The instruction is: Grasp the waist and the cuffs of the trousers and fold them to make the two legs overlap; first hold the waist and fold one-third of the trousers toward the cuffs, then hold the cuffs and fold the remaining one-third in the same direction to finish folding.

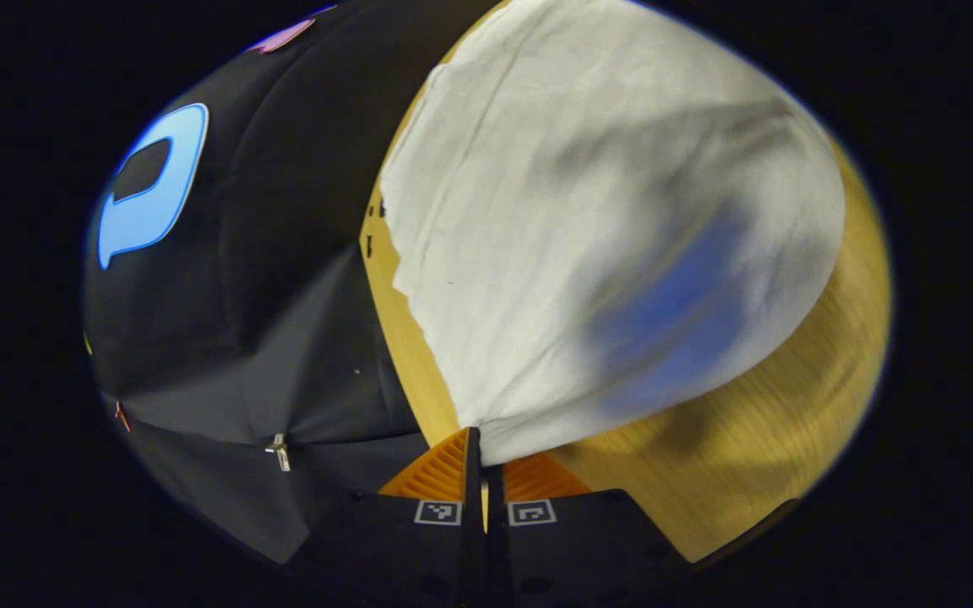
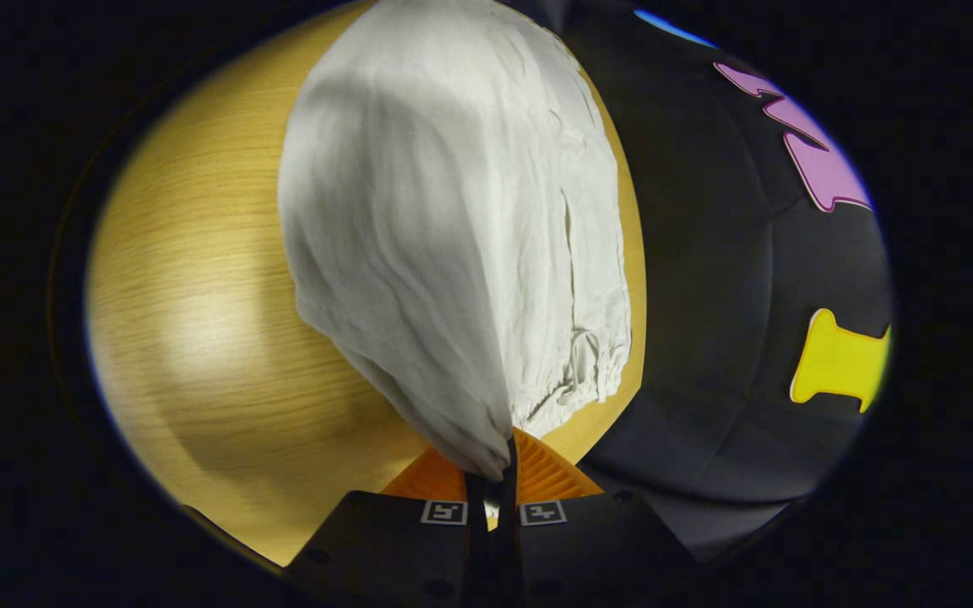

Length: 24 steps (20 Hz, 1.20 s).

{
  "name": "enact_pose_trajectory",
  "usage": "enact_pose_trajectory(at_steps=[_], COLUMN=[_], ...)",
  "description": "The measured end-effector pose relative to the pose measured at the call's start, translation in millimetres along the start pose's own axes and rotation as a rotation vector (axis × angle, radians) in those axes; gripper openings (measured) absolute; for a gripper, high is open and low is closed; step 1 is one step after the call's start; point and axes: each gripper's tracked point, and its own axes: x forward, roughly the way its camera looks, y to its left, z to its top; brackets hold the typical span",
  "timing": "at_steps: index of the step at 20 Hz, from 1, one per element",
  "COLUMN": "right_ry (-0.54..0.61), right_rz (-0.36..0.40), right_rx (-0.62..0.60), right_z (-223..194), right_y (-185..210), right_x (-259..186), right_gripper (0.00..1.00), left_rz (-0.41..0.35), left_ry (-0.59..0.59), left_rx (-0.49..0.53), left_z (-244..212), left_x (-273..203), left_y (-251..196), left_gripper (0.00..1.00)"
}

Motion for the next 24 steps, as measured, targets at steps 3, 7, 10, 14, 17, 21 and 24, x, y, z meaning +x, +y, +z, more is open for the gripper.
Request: enact_pose_trajectory(at_steps=[3, 7, 10, 14, 17, 21, 24], right_ry=[0.011, 0.022, 0.025, 0.002, -0.010, 0.012, -0.017], right_rz=[-0.090, -0.179, -0.220, -0.291, -0.345, -0.396, -0.460], right_rx=[0.088, 0.215, 0.339, 0.442, 0.591, 0.707, 0.854], right_z=[6.4, 13.4, 26.0, 45.8, 54.1, 50.9, 52.4], right_y=[-27.8, -71.2, -96.8, -138.1, -162.9, -186.8, -202.5], right_x=[-14.3, -13.3, -2.8, 14.1, 23.4, 47.2, 61.2], right_gripper=[0.07, 0.07, 0.08, 0.07, 0.07, 0.07, 0.07], left_rz=[0.041, 0.132, 0.168, 0.212, 0.239, 0.246, 0.233], left_ry=[-0.046, -0.116, -0.178, -0.224, -0.270, -0.287, -0.289], left_rx=[-0.057, -0.100, -0.142, -0.200, -0.256, -0.307, -0.365], left_z=[11.6, 45.2, 73.6, 110.3, 137.0, 165.2, 185.0], left_x=[-14.9, -45.9, -35.5, -23.8, -9.7, 29.0, 66.5], left_y=[18.1, 58.4, 101.0, 148.6, 179.9, 209.0, 221.7], left_gripper=[0.06, 0.06, 0.05, 0.05, 0.05, 0.05, 0.05])
